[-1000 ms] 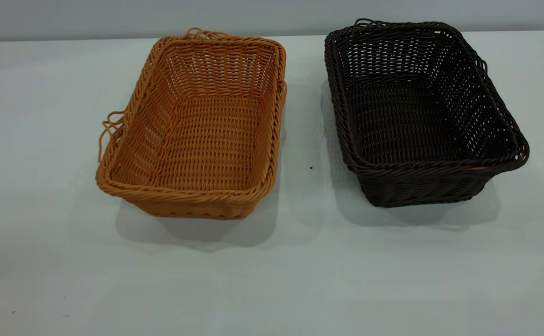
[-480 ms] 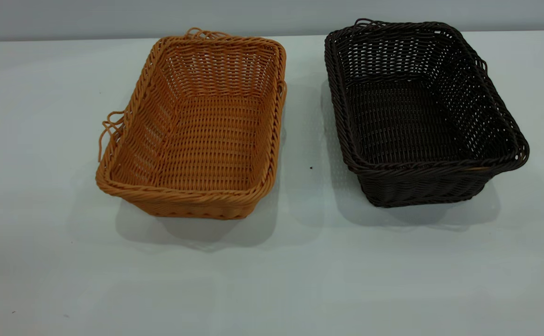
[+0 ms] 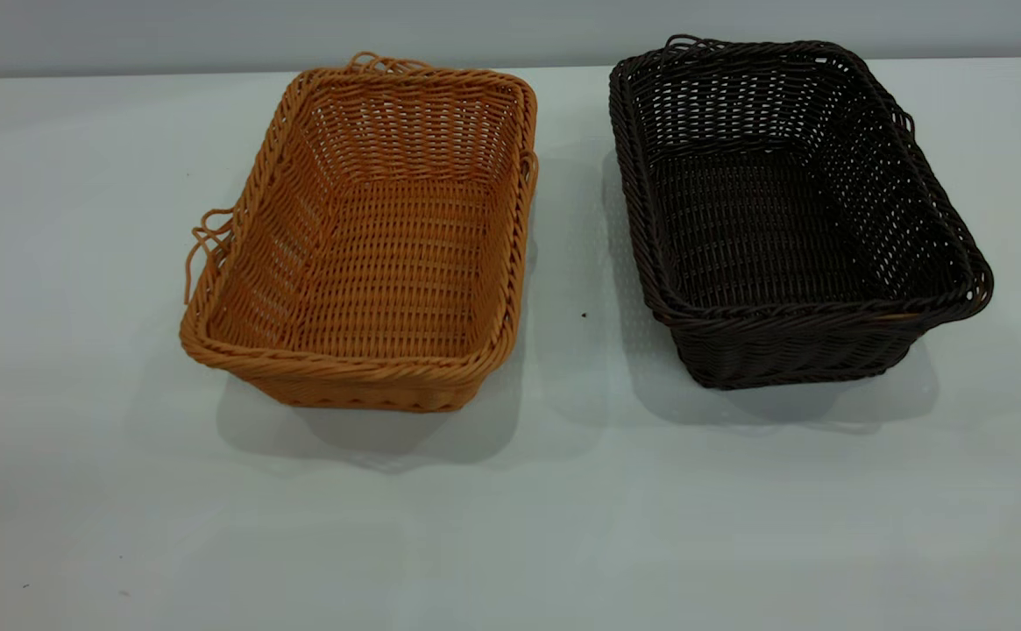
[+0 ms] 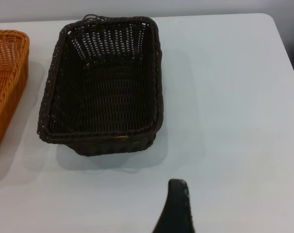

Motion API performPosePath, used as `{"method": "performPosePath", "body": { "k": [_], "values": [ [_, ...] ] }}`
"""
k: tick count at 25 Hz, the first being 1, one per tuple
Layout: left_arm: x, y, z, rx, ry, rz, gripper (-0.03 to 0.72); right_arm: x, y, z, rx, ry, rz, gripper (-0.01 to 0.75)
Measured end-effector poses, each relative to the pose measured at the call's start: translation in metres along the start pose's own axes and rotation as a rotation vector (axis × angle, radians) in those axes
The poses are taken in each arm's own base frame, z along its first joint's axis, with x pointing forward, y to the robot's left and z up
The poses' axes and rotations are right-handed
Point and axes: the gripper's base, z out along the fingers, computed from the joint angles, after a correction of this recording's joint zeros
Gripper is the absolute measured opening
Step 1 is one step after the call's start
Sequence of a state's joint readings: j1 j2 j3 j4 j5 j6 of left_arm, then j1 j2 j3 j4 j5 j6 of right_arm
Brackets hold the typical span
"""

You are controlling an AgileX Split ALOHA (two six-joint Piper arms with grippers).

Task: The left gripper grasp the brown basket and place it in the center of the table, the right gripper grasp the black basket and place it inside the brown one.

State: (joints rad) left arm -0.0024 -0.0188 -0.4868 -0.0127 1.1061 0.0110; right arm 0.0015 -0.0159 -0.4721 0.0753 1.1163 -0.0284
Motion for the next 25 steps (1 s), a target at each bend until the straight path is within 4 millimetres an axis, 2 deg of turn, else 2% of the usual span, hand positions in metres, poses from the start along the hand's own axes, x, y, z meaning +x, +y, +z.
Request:
{"method": "performPosePath", "body": {
  "k": [9, 13, 15, 19, 25],
  "values": [
    [0.0, 0.0, 0.0, 0.0, 0.001, 0.0, 0.477, -0.001, 0.0, 0.001, -0.003, 0.004, 0.002, 0.561],
    [-0.014, 0.0, 0.01, 0.001, 0.085, 0.0, 0.477, -0.013, 0.005, 0.015, -0.069, 0.094, 0.009, 0.563],
    [-0.029, 0.0, 0.02, 0.002, 0.138, 0.003, 0.477, -0.023, 0.009, 0.028, -0.122, 0.147, -0.001, 0.578],
    [-0.063, 0.001, 0.052, 0.005, 0.233, 0.024, 0.484, -0.043, 0.012, 0.065, -0.184, 0.249, 0.007, 0.604],
    [-0.104, 0.001, 0.104, 0.018, 0.297, 0.086, 0.537, -0.052, 0.021, 0.138, -0.312, 0.463, 0.14, 0.605]
  ]
}}
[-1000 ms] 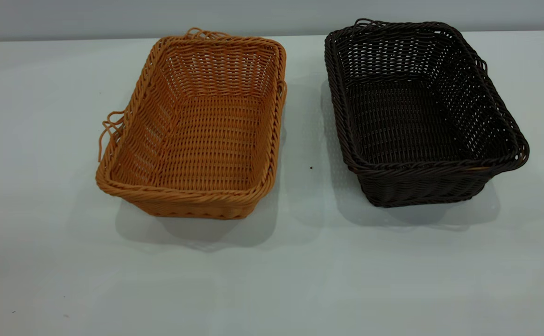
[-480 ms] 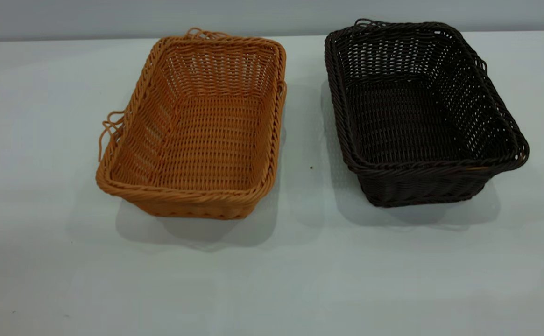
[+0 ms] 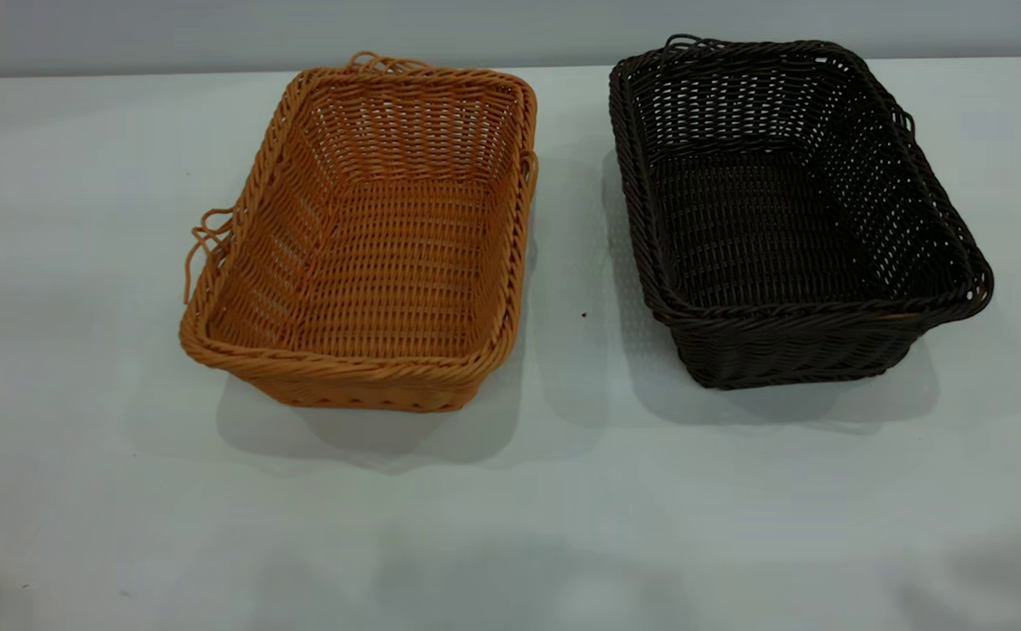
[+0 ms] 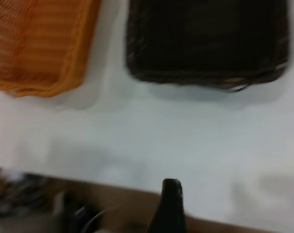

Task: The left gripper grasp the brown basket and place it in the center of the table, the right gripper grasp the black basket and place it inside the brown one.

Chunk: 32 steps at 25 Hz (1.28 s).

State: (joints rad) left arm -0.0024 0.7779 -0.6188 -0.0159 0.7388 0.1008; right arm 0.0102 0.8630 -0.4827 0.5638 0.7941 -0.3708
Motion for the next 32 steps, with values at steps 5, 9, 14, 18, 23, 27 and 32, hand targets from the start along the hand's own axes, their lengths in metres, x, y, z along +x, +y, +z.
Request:
{"method": "performPosePath", "body": {
  "k": [5, 9, 14, 18, 23, 27, 32],
  "values": [
    [-0.028, 0.003, 0.028, 0.003, 0.027, 0.017, 0.548, -0.013, 0.009, 0.066, -0.142, 0.185, 0.052, 0.605],
    [-0.037, 0.004, 0.045, 0.004, 0.044, 0.018, 0.548, -0.013, 0.028, 0.122, -0.162, 0.345, 0.116, 0.603],
    [-0.04, 0.004, 0.055, 0.005, 0.054, 0.018, 0.549, -0.021, 0.029, 0.179, -0.122, 0.396, 0.514, 0.593],
    [-0.04, 0.004, 0.056, 0.006, 0.057, 0.019, 0.549, -0.021, 0.018, 0.209, -0.077, 0.324, 0.83, 0.591],
    [-0.04, 0.004, 0.056, 0.006, 0.056, 0.02, 0.549, -0.02, 0.008, 0.228, -0.017, 0.264, 1.021, 0.59],
    [-0.04, 0.004, 0.056, 0.006, 0.057, 0.02, 0.549, -0.016, -0.001, 0.235, 0.081, 0.238, 1.18, 0.591],
    [-0.04, 0.004, 0.056, 0.005, 0.052, 0.02, 0.549, -0.016, -0.014, 0.236, 0.209, 0.145, 1.321, 0.588]
  ]
}}
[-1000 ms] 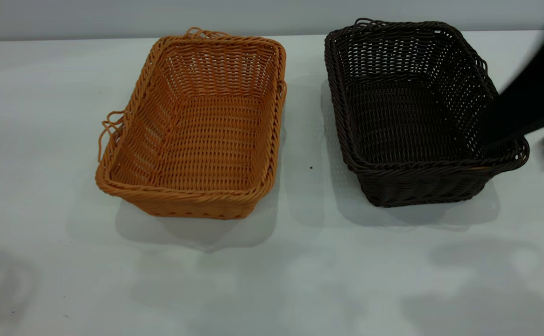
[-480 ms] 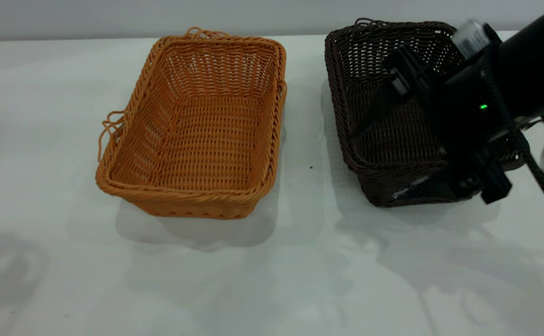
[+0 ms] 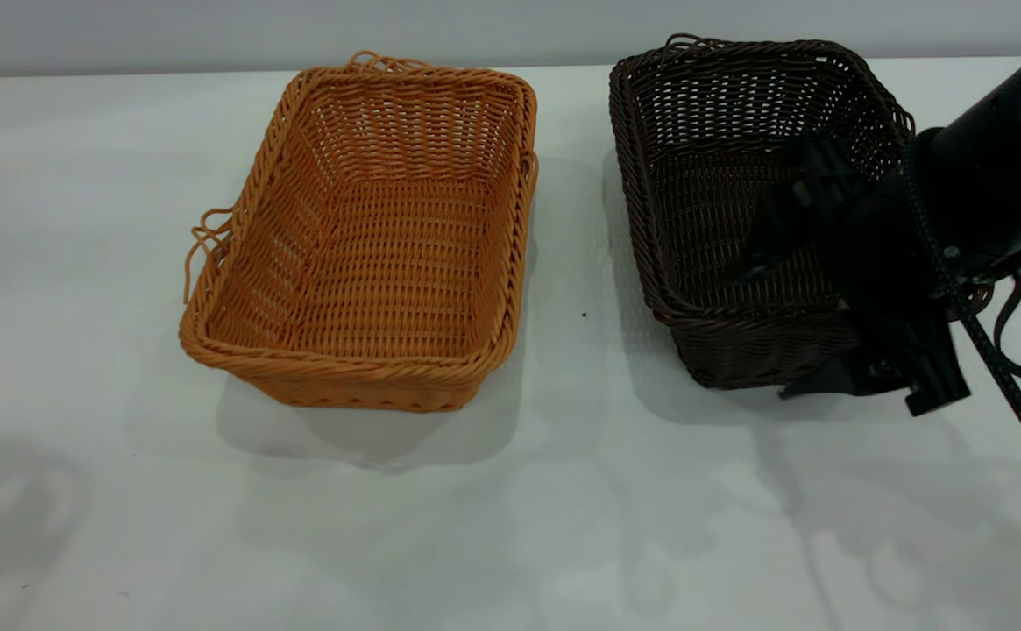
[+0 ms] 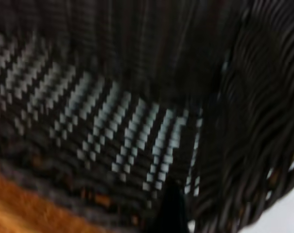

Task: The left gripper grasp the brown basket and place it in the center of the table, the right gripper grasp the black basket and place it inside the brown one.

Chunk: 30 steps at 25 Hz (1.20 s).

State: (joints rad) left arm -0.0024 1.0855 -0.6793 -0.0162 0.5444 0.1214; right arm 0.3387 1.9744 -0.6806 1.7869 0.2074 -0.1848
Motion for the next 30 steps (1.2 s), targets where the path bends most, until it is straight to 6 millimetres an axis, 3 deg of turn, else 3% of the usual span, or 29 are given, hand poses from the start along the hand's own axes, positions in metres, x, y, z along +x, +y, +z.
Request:
{"method": "performPosePath", "body": {
  "k": [7, 13, 22, 30],
  "values": [
    [-0.002, 0.0, 0.001, -0.002, -0.018, 0.0, 0.549, -0.005, -0.002, 0.001, 0.013, -0.051, 0.077, 0.558],
    [-0.003, -0.002, 0.02, 0.027, 0.05, -0.032, 0.549, -0.008, 0.011, 0.003, -0.017, -0.082, 0.099, 0.519],
    [-0.017, -0.002, 0.045, 0.058, 0.087, -0.079, 0.549, -0.016, -0.003, 0.031, 0.075, -0.106, 0.115, 0.512],
    [-0.043, -0.003, 0.096, 0.099, 0.137, -0.15, 0.549, -0.021, -0.012, 0.04, 0.12, -0.14, 0.104, 0.505]
  ]
}}
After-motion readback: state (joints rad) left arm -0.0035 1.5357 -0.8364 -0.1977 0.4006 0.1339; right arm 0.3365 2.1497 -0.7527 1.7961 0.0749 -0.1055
